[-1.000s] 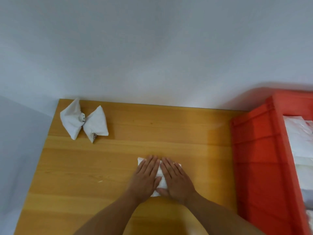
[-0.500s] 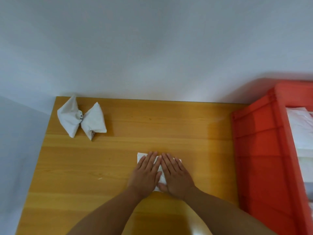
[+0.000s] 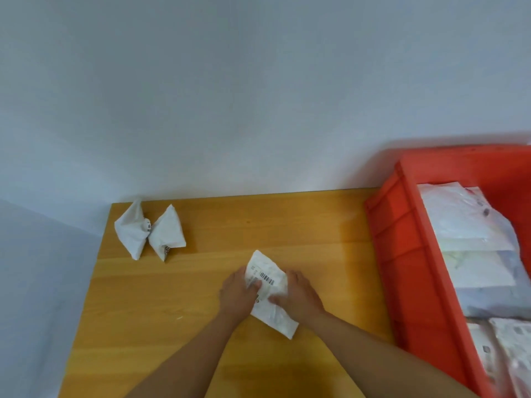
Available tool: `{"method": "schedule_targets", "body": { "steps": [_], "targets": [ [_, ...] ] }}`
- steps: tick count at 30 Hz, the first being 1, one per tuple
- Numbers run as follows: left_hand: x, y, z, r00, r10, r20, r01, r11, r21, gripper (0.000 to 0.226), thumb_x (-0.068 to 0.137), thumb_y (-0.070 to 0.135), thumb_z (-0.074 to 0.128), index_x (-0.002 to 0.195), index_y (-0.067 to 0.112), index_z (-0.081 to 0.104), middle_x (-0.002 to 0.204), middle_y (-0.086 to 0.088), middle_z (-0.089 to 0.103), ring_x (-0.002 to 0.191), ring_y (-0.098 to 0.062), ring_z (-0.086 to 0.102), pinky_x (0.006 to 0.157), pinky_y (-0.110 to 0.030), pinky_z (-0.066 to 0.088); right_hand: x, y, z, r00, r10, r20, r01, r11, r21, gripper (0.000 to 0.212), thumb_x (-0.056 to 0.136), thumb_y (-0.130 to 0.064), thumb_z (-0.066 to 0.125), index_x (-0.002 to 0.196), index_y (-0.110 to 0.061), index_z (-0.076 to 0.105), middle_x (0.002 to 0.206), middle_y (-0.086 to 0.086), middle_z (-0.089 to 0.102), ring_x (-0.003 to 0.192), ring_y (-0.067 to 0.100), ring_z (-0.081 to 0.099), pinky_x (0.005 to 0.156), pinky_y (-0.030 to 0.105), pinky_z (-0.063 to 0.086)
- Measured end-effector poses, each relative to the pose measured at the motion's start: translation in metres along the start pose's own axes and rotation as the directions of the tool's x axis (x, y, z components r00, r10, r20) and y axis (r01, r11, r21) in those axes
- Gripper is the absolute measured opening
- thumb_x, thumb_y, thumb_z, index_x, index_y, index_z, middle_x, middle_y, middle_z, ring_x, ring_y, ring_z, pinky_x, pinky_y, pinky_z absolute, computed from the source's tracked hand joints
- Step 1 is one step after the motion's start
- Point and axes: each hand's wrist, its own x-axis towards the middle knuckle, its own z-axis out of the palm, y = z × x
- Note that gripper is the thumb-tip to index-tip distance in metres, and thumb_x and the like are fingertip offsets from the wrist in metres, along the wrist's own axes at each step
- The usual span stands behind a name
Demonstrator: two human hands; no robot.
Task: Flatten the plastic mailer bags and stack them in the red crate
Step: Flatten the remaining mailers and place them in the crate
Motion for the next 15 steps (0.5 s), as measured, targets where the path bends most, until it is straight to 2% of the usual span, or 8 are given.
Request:
{"method": "schedule_targets", "body": {
  "steps": [1,4,7,9,10,12,14,15],
  "targets": [
    [0.000,0.015,-0.012,1.000,0.006,0.025,-0.005,0.999,-0.044,0.035,0.081,0.053,0.049,0.101,0.027,0.060,0.098,0.003,0.065,0.094,-0.023,0.064,0.081,-0.048,0.054,-0.003,-0.003,-0.010,1.000,0.010,0.013,-0.011,0.996,0.093,0.058,0.083,-0.049,0.071,0.128,-0.023,0.044,0.120,-0.006,0.049,0.108,0.015,0.052,0.085,0.032,0.048],
    [-0.006,0.069,-0.050,0.993,0.088,0.078,-0.074,0.982,-0.173,0.004,0.097,0.025,0.059,0.095,0.022,0.059,0.099,-0.008,0.066,0.085,-0.022,0.067,0.073,-0.043,0.059,-0.018,-0.017,-0.049,0.998,-0.030,0.061,0.006,0.934,0.357,0.036,0.088,-0.036,0.069,0.116,-0.028,0.047,0.108,-0.012,0.059,0.092,0.007,0.060,0.069,0.023,0.049],
    [-0.012,0.130,-0.084,0.970,0.222,0.094,-0.181,0.928,-0.326,0.008,0.099,0.022,0.059,0.101,0.029,0.062,0.103,-0.003,0.070,0.087,-0.017,0.070,0.067,-0.026,0.058,-0.044,-0.034,-0.107,0.992,-0.125,-0.026,0.120,0.848,0.517,0.021,0.092,-0.023,0.060,0.109,-0.035,0.060,0.102,-0.013,0.069,0.091,0.010,0.067,0.073,0.028,0.056],
    [-0.014,0.170,-0.098,0.961,0.276,0.027,-0.233,0.855,-0.462,0.020,0.100,0.026,0.056,0.119,0.029,0.062,0.116,0.008,0.065,0.101,-0.006,0.063,0.078,-0.015,0.050,-0.065,-0.042,-0.149,0.976,-0.114,-0.183,0.201,0.788,0.583,0.021,0.093,-0.014,0.059,0.101,-0.034,0.063,0.093,-0.012,0.070,0.083,0.008,0.068,0.063,0.021,0.051],
    [-0.014,0.190,-0.102,0.961,0.274,-0.026,-0.245,0.805,-0.540,0.027,0.101,0.030,0.054,0.127,0.027,0.059,0.123,0.010,0.061,0.110,-0.003,0.057,0.089,-0.017,0.045,-0.077,-0.043,-0.171,0.955,-0.090,-0.283,0.255,0.736,0.628,0.021,0.094,-0.010,0.059,0.101,-0.029,0.064,0.090,-0.011,0.070,0.078,0.006,0.068,0.059,0.019,0.049],
    [-0.015,0.222,-0.104,0.970,0.233,-0.074,-0.213,0.658,-0.722,0.032,0.102,0.036,0.049,0.130,0.025,0.057,0.129,0.007,0.058,0.119,-0.009,0.053,0.102,-0.030,0.040,-0.099,-0.042,-0.212,0.883,0.000,-0.469,0.370,0.615,0.696,0.020,0.094,-0.005,0.057,0.102,-0.021,0.066,0.089,-0.007,0.072,0.072,0.002,0.068,0.057,0.020,0.051],
    [-0.017,0.244,-0.096,0.974,0.224,-0.047,-0.165,0.546,-0.821,0.027,0.102,0.035,0.047,0.124,0.025,0.059,0.126,0.002,0.060,0.120,-0.014,0.055,0.104,-0.035,0.040,-0.115,-0.029,-0.247,0.771,0.161,-0.616,0.471,0.507,0.722,0.022,0.093,-0.009,0.055,0.098,-0.026,0.067,0.091,-0.007,0.073,0.074,0.006,0.066,0.059,0.027,0.052],
    [-0.019,0.253,-0.088,0.976,0.217,-0.018,-0.134,0.536,-0.833,0.025,0.102,0.034,0.048,0.121,0.024,0.060,0.124,0.001,0.061,0.120,-0.016,0.056,0.105,-0.036,0.041,-0.121,-0.019,-0.262,0.709,0.258,-0.656,0.515,0.445,0.733,0.021,0.092,-0.009,0.054,0.094,-0.027,0.066,0.090,-0.008,0.072,0.073,0.006,0.064,0.060,0.027,0.051]
  ]
}}
